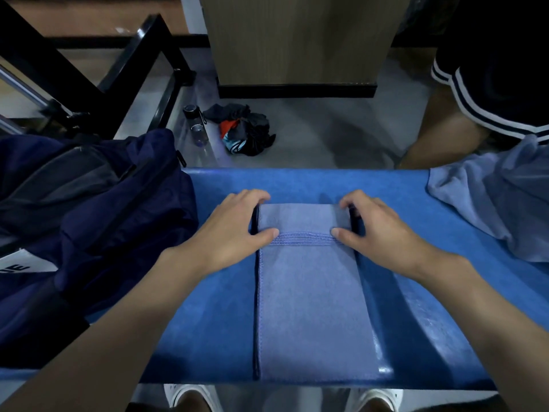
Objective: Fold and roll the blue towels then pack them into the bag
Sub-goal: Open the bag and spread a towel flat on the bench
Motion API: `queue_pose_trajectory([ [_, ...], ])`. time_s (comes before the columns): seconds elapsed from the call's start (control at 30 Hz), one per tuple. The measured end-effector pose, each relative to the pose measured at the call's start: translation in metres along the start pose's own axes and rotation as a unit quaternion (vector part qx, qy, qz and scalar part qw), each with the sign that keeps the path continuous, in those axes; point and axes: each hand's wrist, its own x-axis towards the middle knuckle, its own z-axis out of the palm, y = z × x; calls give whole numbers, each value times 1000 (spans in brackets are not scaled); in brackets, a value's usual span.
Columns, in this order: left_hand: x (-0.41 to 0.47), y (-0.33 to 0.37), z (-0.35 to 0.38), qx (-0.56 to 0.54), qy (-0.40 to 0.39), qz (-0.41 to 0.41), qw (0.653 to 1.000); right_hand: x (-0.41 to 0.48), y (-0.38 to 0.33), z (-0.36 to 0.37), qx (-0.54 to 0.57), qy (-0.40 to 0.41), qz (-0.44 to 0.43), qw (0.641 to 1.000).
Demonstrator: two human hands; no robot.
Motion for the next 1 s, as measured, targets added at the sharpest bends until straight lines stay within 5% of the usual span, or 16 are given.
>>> queue_pose_trajectory([
  [0.37,5,2,-1,-68,-16,-51,996,6,-1,-8,75,-28,44,996],
  [0.63,1,9,-2,-73,110,33,991,7,-12,-6,21,102,-51,993],
  [1.0,-19,6,-1,-100,25,59,993,-17,-11,-9,106,35,-89,990],
])
